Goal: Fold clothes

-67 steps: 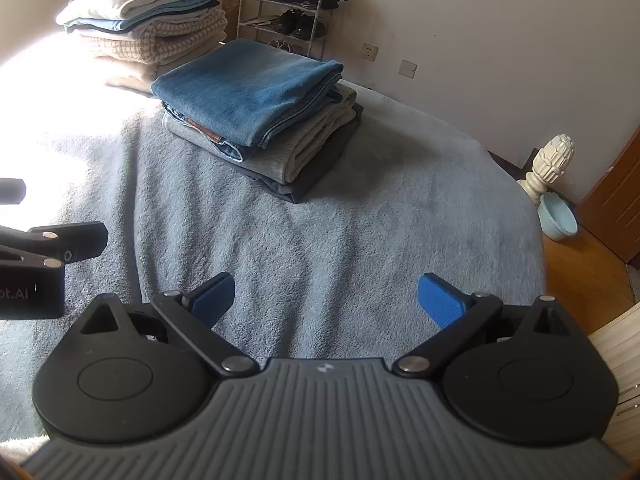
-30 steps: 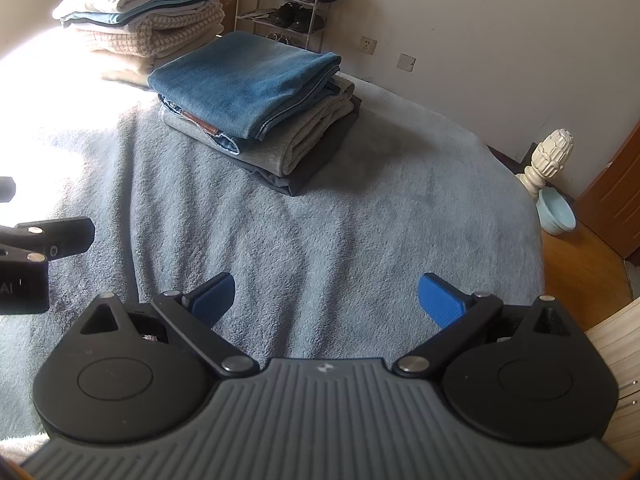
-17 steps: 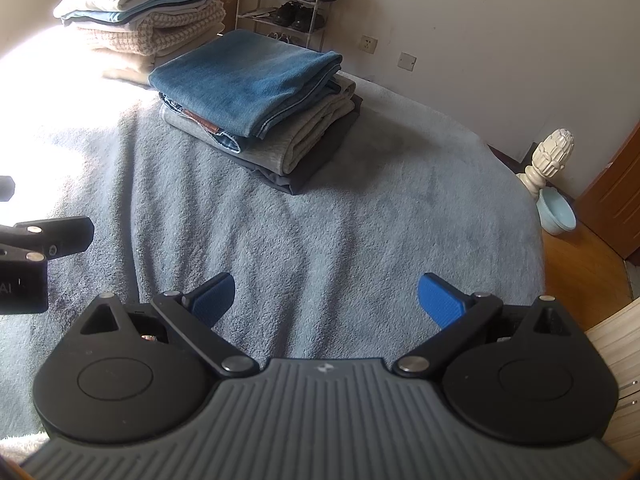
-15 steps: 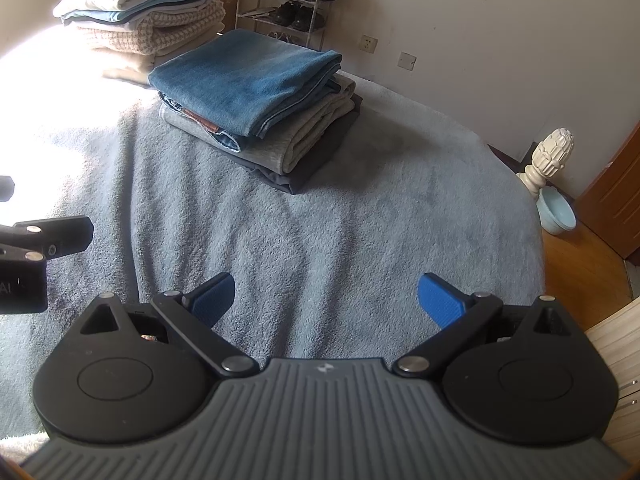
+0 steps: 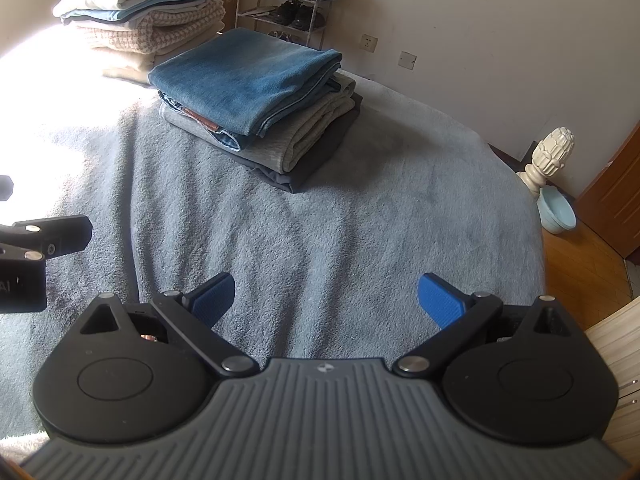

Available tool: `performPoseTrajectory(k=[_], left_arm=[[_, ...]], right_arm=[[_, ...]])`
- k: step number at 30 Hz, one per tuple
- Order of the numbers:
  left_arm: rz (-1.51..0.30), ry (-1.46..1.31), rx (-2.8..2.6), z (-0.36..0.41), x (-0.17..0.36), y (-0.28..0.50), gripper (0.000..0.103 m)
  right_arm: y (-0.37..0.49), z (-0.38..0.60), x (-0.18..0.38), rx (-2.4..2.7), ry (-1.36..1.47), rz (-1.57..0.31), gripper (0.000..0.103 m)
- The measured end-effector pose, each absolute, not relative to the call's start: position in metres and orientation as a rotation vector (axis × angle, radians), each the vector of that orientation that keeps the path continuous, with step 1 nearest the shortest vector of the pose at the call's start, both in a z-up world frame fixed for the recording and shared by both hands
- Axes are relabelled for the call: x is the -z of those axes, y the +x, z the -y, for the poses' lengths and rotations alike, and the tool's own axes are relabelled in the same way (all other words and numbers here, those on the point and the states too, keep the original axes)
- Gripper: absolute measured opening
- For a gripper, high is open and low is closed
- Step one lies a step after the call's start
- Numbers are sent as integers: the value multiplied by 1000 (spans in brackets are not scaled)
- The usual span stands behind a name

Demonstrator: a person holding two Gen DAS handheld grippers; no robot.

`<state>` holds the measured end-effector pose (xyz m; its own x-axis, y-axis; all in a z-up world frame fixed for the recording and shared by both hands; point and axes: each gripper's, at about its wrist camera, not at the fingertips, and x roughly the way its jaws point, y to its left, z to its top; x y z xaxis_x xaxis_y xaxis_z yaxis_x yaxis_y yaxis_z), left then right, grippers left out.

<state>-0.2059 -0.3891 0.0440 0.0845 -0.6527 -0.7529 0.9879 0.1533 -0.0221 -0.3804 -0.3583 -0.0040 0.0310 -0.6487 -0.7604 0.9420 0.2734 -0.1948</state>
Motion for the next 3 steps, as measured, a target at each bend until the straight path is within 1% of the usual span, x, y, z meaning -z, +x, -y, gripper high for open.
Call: performPoseTrajectory(k=[3], left_arm=[[-716,584,1334,389,-44,-206,97]], right_arm=[[-380,358,4,1281,415,-881,99]])
